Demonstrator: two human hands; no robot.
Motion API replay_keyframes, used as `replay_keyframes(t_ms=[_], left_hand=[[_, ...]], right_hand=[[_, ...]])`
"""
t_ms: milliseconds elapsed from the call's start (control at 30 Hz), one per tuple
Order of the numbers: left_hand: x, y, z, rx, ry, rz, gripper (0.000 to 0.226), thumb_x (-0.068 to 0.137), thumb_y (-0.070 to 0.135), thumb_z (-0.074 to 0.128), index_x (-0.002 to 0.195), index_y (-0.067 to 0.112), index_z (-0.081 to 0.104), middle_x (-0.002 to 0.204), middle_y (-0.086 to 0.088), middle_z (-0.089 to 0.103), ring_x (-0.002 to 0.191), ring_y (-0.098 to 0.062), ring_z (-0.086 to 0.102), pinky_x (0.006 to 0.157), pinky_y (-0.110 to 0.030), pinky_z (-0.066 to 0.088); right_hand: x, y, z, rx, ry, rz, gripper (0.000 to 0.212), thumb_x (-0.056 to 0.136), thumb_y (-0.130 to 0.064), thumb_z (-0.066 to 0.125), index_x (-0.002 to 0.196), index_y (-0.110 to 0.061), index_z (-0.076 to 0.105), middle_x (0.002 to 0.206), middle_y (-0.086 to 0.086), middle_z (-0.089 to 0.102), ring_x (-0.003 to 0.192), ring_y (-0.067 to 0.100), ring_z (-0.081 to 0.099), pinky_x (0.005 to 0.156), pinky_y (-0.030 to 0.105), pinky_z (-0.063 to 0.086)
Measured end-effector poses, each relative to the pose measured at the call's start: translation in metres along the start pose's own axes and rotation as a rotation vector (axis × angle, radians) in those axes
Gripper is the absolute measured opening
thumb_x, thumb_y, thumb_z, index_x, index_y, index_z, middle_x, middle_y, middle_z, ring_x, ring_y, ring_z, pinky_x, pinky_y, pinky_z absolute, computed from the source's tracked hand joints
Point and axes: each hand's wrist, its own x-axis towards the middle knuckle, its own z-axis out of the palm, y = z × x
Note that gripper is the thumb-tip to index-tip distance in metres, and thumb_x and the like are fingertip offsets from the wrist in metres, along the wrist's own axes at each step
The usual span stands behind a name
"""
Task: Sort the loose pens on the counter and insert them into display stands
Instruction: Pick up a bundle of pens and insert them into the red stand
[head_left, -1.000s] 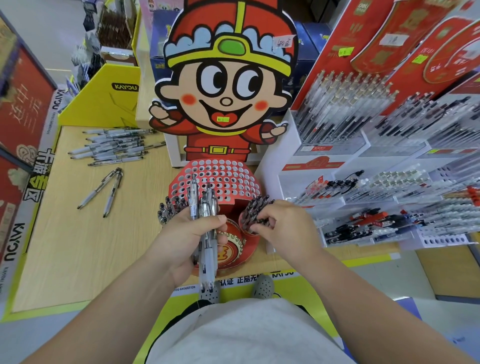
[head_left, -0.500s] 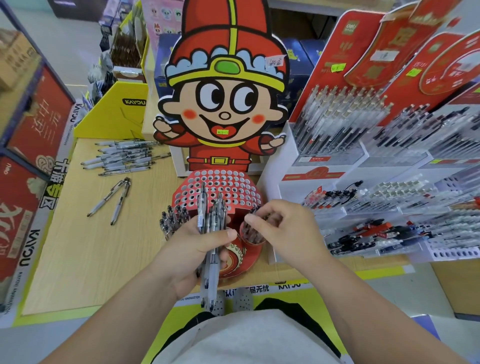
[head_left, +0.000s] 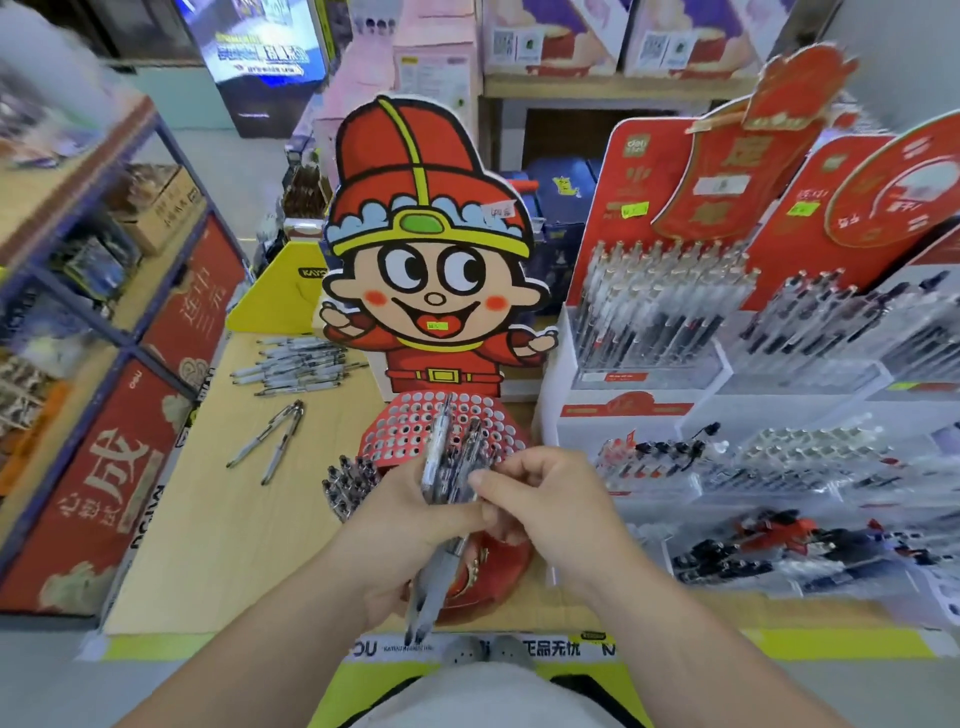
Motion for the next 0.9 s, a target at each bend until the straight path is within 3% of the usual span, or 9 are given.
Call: replay_keyframes(t_ms=[67,200,367,467,533,633,767,867,900], left_hand=[[-0.003,0.002,0.004,-0.067,0.059,-0.055,0.014,0.084,0.012,0.079,0.094,0.021,0.076,0.081,-0.008,0.074,0.062,-0.016,0.065,0.062,-0.033,0.051],[-0.005,0.004,0.008,-0.195,0.168,-0.169,0.048,0.071,0.018,0.083,0.113,0.016,0.06,0.08,-0.013,0.074,0.062,-0.025,0.065,0.063,-0.037,0.054],[-0.005,0.0,0.006,-0.103,0.201,-0.094,0.036,0.08,0.007,0.079,0.113,0.012,0.066,0.083,-0.014,0.074,0.067,-0.024,0.068,0.065,-0.036,0.056],[-0.009,0.005,0.006,-0.094,0.224,-0.072,0.038,0.079,0.009,0.082,0.11,0.022,0.065,0.085,-0.008,0.077,0.079,-0.033,0.071,0.071,-0.04,0.06],[-0.009,0.008,0.003,-0.13,0.245,-0.046,0.039,0.08,0.009,0.081,0.102,0.031,0.056,0.071,0.006,0.076,0.075,-0.022,0.073,0.07,-0.038,0.058],[-0.01,0.012,-0.005,-0.205,0.251,-0.035,0.032,0.086,0.004,0.073,0.086,0.027,0.05,0.052,0.021,0.066,0.051,0.004,0.065,0.065,-0.031,0.045],[-0.008,0.014,-0.031,-0.216,0.176,-0.071,0.02,0.088,0.002,0.069,0.095,0.017,0.058,0.054,0.013,0.068,0.05,-0.001,0.065,0.063,-0.029,0.044],[-0.003,0.014,-0.058,-0.199,0.14,-0.059,0.034,0.081,0.01,0.077,0.111,0.009,0.063,0.072,-0.008,0.074,0.062,-0.015,0.068,0.066,-0.031,0.048],[0.001,0.01,-0.07,-0.206,0.132,-0.065,0.033,0.081,0.012,0.078,0.11,0.01,0.063,0.072,-0.008,0.073,0.064,-0.017,0.067,0.066,-0.032,0.05]], right_hand=[[0.002,-0.001,-0.006,0.08,-0.029,0.006,0.02,0.091,-0.017,0.072,0.078,-0.002,0.07,0.062,0.003,0.071,0.056,0.013,0.062,0.056,0.027,0.052],[0.013,0.002,-0.02,0.177,-0.064,0.016,0.021,0.093,-0.019,0.069,0.075,-0.008,0.067,0.066,0.009,0.067,0.064,0.025,0.061,0.059,0.033,0.048],[0.018,0.003,-0.021,0.212,-0.098,0.004,0.026,0.091,-0.022,0.072,0.078,-0.001,0.065,0.07,0.013,0.065,0.062,0.021,0.061,0.058,0.034,0.049],[0.018,0.0,-0.016,0.181,-0.066,0.01,0.025,0.086,-0.026,0.077,0.074,-0.007,0.067,0.068,0.011,0.066,0.058,0.02,0.06,0.054,0.032,0.049],[0.02,-0.004,-0.014,0.149,-0.073,-0.008,0.023,0.087,-0.025,0.077,0.073,-0.009,0.067,0.065,0.007,0.065,0.058,0.018,0.06,0.054,0.03,0.049],[0.027,-0.011,-0.009,0.149,-0.107,-0.044,0.021,0.091,-0.022,0.073,0.076,-0.009,0.067,0.067,0.005,0.066,0.064,0.017,0.063,0.06,0.028,0.051],[0.033,-0.016,0.009,0.232,-0.128,-0.064,0.014,0.092,-0.015,0.07,0.079,-0.008,0.07,0.074,0.013,0.067,0.069,0.017,0.067,0.062,0.026,0.054],[0.037,-0.02,0.027,0.277,-0.08,-0.063,0.017,0.093,-0.012,0.069,0.079,-0.002,0.069,0.079,0.013,0.068,0.07,0.019,0.067,0.063,0.026,0.056],[0.038,-0.022,0.032,0.31,-0.05,-0.059,0.016,0.092,-0.011,0.069,0.079,-0.002,0.069,0.082,0.012,0.069,0.069,0.019,0.066,0.062,0.026,0.056]])
